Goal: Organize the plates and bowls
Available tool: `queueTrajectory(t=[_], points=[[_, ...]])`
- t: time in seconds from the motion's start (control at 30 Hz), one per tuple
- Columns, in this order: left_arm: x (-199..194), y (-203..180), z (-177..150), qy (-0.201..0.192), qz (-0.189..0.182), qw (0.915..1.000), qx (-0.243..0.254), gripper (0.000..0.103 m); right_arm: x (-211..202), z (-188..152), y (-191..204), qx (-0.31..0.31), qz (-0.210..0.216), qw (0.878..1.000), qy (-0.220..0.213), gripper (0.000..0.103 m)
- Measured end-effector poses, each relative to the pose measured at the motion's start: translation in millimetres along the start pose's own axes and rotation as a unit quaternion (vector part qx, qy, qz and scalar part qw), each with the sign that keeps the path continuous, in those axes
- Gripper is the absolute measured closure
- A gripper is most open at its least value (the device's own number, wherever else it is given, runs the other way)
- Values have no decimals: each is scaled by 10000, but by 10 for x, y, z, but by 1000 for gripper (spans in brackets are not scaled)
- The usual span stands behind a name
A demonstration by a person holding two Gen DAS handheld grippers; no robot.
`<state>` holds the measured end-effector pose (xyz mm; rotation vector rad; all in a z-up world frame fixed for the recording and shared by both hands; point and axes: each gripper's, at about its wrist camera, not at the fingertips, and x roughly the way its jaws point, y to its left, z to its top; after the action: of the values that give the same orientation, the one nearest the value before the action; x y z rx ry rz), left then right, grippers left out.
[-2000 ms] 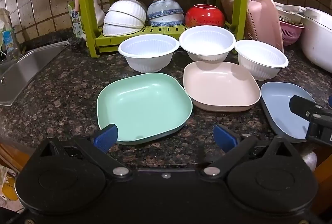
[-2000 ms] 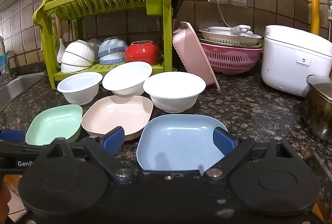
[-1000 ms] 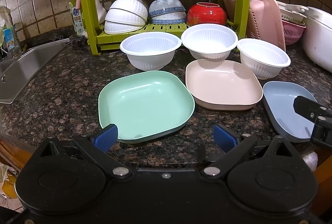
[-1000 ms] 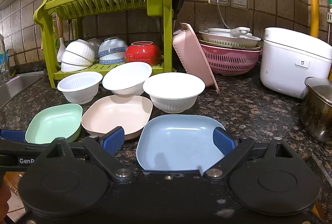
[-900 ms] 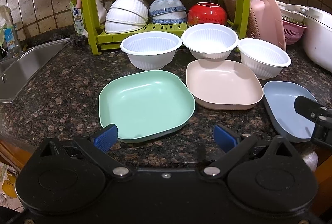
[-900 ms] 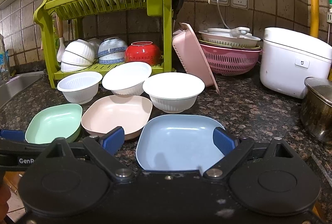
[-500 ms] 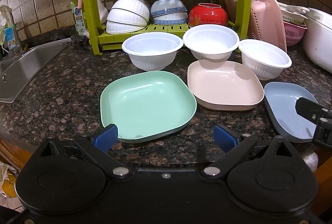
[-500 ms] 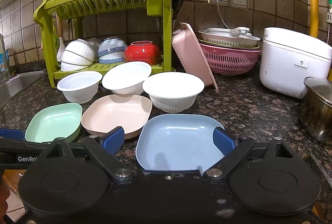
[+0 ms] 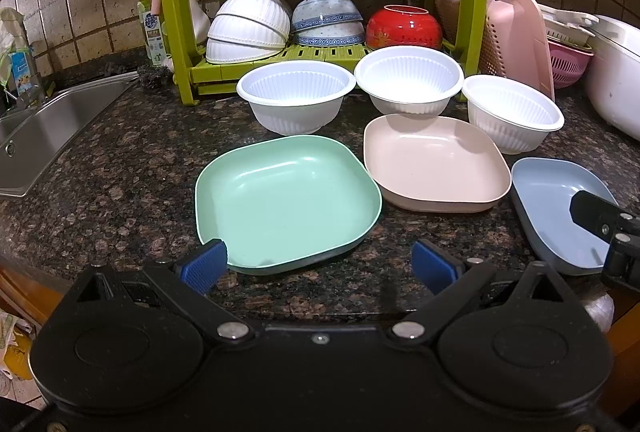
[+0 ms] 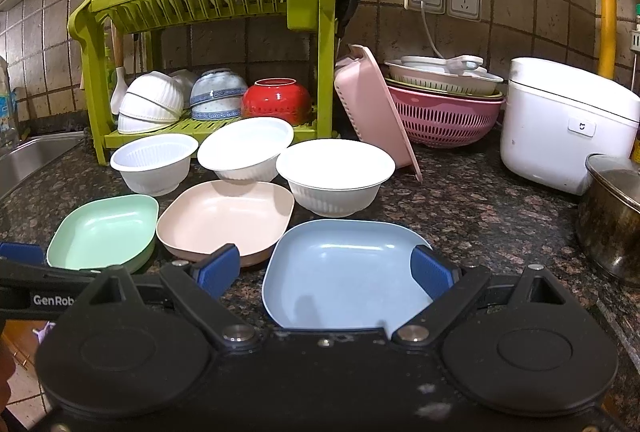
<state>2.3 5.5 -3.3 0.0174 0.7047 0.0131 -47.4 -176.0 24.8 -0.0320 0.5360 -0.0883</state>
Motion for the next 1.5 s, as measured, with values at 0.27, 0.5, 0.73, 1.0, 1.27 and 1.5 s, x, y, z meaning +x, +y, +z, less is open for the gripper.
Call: queueTrajectory(t=[0.27,0.5,0.73,1.0,1.27,1.5], points=[[-3,-3,-12,-8,-22,10000,1,5,-1,-4,1,-2,0,10000,-5,6],[-5,-2,-15,-2,-33,10000,-2,5,-12,-4,15,-43,-25,10000,-20,6],[-3,11,-12,-7,-36,10000,-15,5,-62,-5,33,-108,-169,9992,-348,7],[-120,-8,9,-348,-21,9994,65,5,-235,-55,155,-347,-817,9835,-1573,4],[-246,15,101,-562,104,9983,103,4,-247,86,97,356,-416,9911,-1210,5],[-206,303,289,-112,-239,9995,-191,5,-304,184,271,57,186,9929,-1177,4]])
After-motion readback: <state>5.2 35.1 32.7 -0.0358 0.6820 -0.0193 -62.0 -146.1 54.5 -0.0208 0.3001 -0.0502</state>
